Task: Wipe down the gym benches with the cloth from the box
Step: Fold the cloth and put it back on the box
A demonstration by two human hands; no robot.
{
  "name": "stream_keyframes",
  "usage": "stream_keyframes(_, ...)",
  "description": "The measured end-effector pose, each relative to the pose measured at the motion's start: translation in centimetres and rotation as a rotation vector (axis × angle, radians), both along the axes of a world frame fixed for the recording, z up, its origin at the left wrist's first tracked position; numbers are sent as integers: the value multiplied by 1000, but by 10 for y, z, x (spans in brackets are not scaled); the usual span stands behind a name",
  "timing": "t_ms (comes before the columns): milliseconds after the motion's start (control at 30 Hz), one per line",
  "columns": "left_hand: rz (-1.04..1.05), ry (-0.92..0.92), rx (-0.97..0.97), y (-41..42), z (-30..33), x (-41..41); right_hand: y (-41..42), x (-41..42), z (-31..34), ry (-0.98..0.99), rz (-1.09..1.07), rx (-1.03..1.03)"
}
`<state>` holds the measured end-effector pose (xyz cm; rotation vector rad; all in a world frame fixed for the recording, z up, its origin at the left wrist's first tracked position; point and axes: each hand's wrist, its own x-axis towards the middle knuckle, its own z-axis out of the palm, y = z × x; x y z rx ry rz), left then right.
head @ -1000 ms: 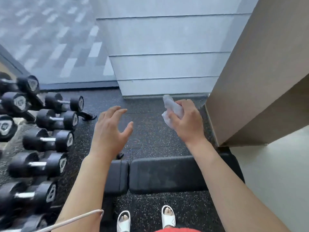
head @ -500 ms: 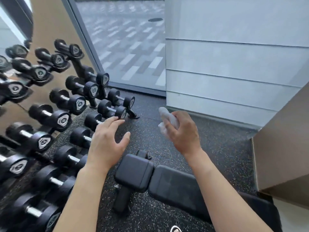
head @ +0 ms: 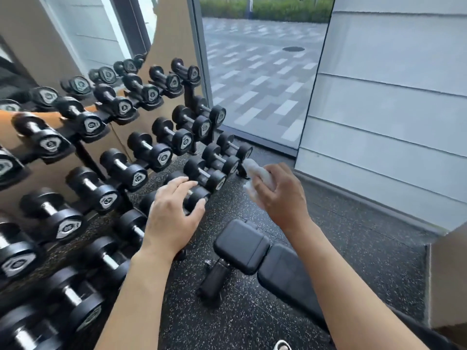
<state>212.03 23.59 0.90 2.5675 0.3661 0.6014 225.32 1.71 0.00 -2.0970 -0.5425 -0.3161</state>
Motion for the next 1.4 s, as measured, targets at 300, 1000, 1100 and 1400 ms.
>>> stream_keyframes(300,178,-53,11,78,4,-103,104,-78,16,-8,209,4)
stream_keyframes(1000,868,-23,44,188,7,-175,358,-62,14,-38,876,-19)
stream_keyframes(1100,969,-14,34,184,4,-197,386,-77,8,17,985,-23)
stream_keyframes(1400,1224,20,14,187,4,-282,444,-159,-3,18,1204,-53)
